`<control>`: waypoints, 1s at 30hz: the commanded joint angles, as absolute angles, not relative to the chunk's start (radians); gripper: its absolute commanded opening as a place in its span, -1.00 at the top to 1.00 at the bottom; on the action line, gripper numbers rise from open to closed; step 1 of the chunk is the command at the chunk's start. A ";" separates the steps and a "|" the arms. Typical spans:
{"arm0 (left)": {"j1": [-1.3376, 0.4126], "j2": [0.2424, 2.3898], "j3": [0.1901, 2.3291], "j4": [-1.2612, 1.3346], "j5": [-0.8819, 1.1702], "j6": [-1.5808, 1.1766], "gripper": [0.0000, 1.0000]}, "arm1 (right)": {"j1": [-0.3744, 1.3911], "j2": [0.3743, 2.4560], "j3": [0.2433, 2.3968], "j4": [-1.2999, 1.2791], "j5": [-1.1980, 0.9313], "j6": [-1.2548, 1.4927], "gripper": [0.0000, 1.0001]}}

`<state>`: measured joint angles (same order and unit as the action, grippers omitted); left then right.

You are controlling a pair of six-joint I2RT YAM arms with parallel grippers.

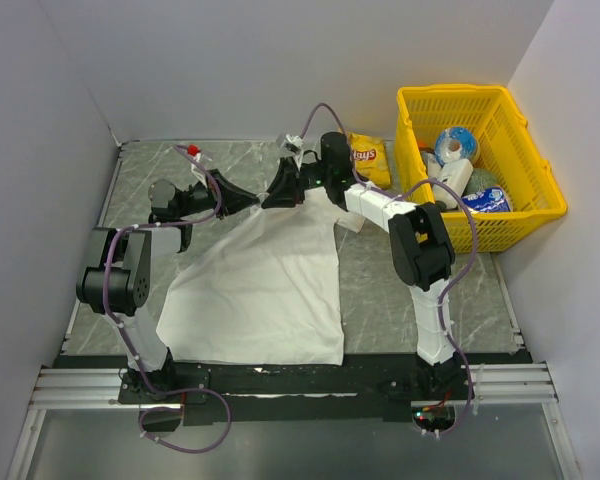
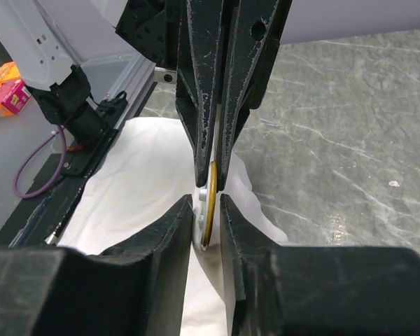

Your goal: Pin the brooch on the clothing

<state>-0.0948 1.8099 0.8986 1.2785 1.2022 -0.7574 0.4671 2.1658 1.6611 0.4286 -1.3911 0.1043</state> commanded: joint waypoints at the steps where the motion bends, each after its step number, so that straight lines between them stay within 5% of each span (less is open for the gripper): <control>1: -0.098 1.773 0.930 1.514 1.226 -0.778 0.98 | 0.474 2.137 1.717 0.431 -1.382 0.091 0.48; 6: -0.098 1.773 0.936 1.519 1.224 -0.785 0.98 | 0.477 2.131 1.710 0.422 -1.381 0.089 0.57; 11: -0.097 1.767 0.937 1.496 1.221 -0.764 0.98 | 0.472 2.102 1.681 0.384 -1.384 0.031 0.17; 15: -0.097 1.759 0.937 1.453 1.218 -0.733 0.98 | 0.453 2.076 1.632 0.403 -1.388 0.024 0.04; 30: -0.098 1.764 0.940 1.445 1.216 -0.736 0.98 | 0.434 2.091 1.615 0.581 -1.419 0.173 0.42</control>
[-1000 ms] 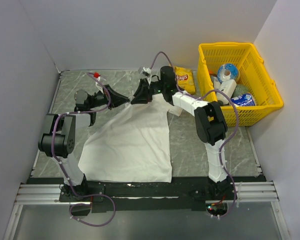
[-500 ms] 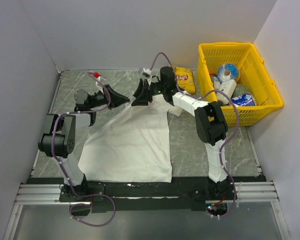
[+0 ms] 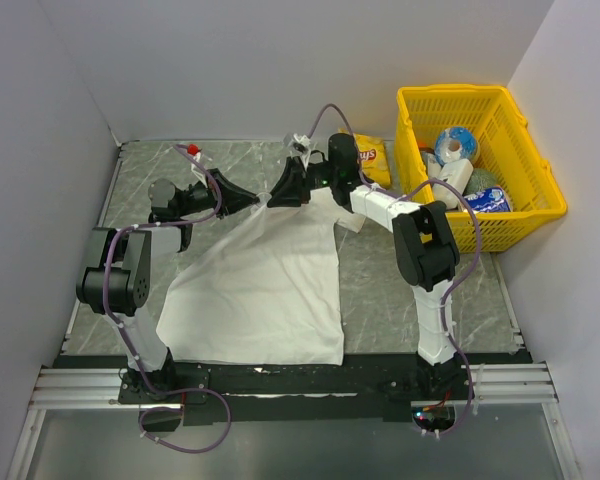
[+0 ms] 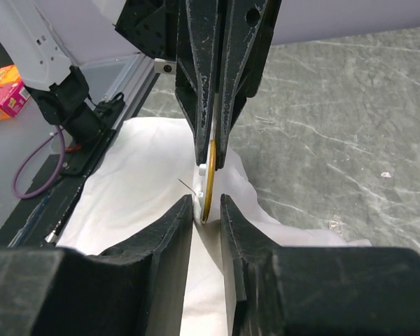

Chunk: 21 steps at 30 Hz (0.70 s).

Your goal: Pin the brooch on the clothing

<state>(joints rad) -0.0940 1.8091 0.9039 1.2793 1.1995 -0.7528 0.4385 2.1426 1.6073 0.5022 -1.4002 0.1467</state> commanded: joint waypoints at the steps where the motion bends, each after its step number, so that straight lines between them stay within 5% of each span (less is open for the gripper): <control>1: -0.097 1.764 0.942 1.448 1.216 -0.736 0.98 | 0.434 2.091 1.615 0.581 -1.420 0.178 0.42; 21: -0.097 1.772 0.943 1.457 1.213 -0.750 0.98 | 0.449 2.109 1.624 0.598 -1.413 0.199 0.24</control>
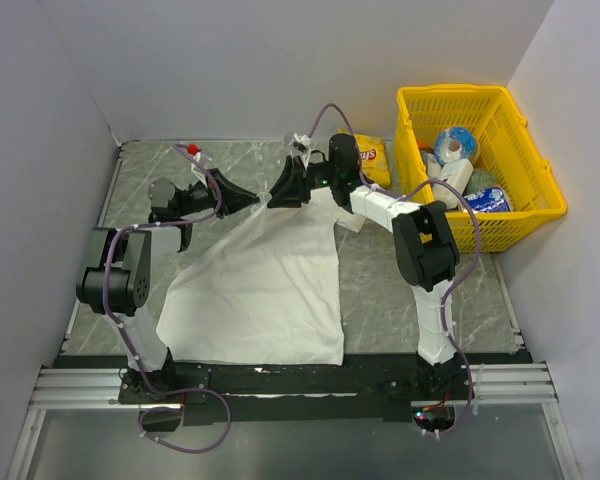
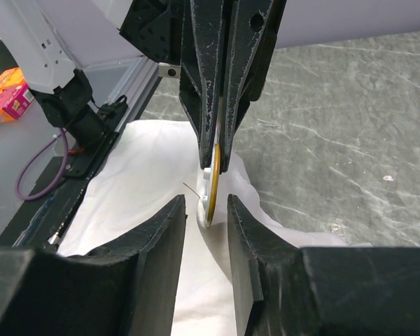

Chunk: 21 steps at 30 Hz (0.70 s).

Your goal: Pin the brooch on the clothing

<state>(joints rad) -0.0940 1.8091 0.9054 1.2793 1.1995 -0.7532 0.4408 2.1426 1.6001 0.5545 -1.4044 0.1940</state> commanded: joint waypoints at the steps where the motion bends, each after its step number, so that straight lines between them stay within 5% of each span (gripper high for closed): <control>1: -0.097 1.772 0.943 1.456 1.213 -0.750 0.98 | 0.452 2.111 1.629 0.598 -1.413 0.201 0.24; 21: -0.097 1.767 0.945 1.445 1.216 -0.744 0.98 | 0.465 2.152 1.683 0.560 -1.427 0.199 0.43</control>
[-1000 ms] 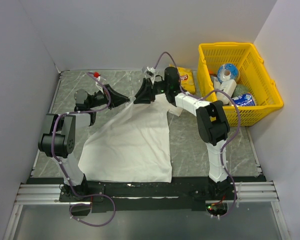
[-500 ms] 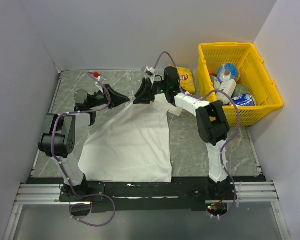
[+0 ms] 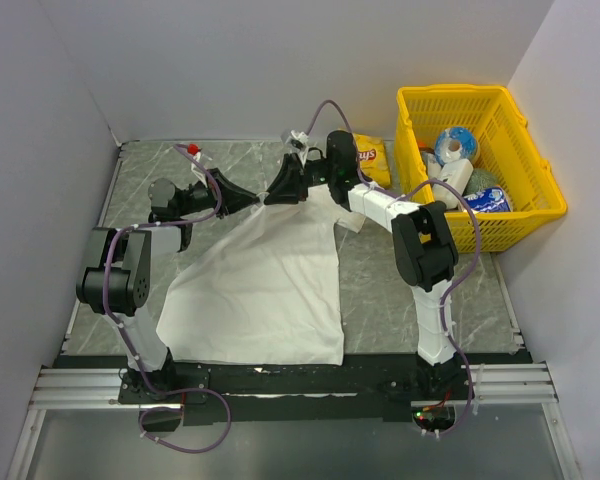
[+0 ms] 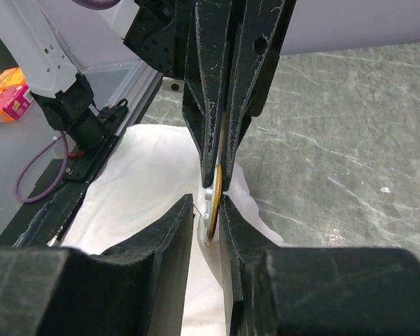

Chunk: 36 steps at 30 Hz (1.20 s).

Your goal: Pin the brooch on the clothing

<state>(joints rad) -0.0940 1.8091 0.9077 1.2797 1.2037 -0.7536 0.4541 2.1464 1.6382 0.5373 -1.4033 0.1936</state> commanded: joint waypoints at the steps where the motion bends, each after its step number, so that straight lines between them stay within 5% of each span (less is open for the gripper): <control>1: -0.097 1.767 0.946 1.442 1.215 -0.741 0.98 | 0.463 2.148 1.669 0.574 -1.434 0.205 0.37; 5: -0.098 1.766 0.946 1.439 1.218 -0.739 0.98 | 0.456 2.125 1.612 0.630 -1.443 0.216 -0.04; 10: -0.097 1.763 0.945 1.437 1.215 -0.736 0.98 | 0.439 2.120 1.588 0.676 -1.451 0.242 -0.06; 16: -0.098 1.764 0.943 1.456 1.216 -0.753 0.98 | 0.437 2.141 1.618 0.696 -1.451 0.276 0.24; 25: -0.098 1.763 0.945 1.454 1.215 -0.752 0.98 | 0.445 2.158 1.644 0.680 -1.436 0.282 0.39; 31: -0.097 1.766 0.943 1.460 1.216 -0.756 0.98 | 0.468 2.151 1.723 0.263 -1.365 -0.039 0.52; 36: -0.098 1.769 0.943 1.474 1.216 -0.769 0.98 | 0.468 2.166 1.744 0.267 -1.358 -0.034 0.57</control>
<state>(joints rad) -0.0895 1.8072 0.9131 1.2842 1.1992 -0.7547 0.4557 2.1498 1.6886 0.3252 -1.3930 0.0463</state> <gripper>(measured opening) 0.028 0.225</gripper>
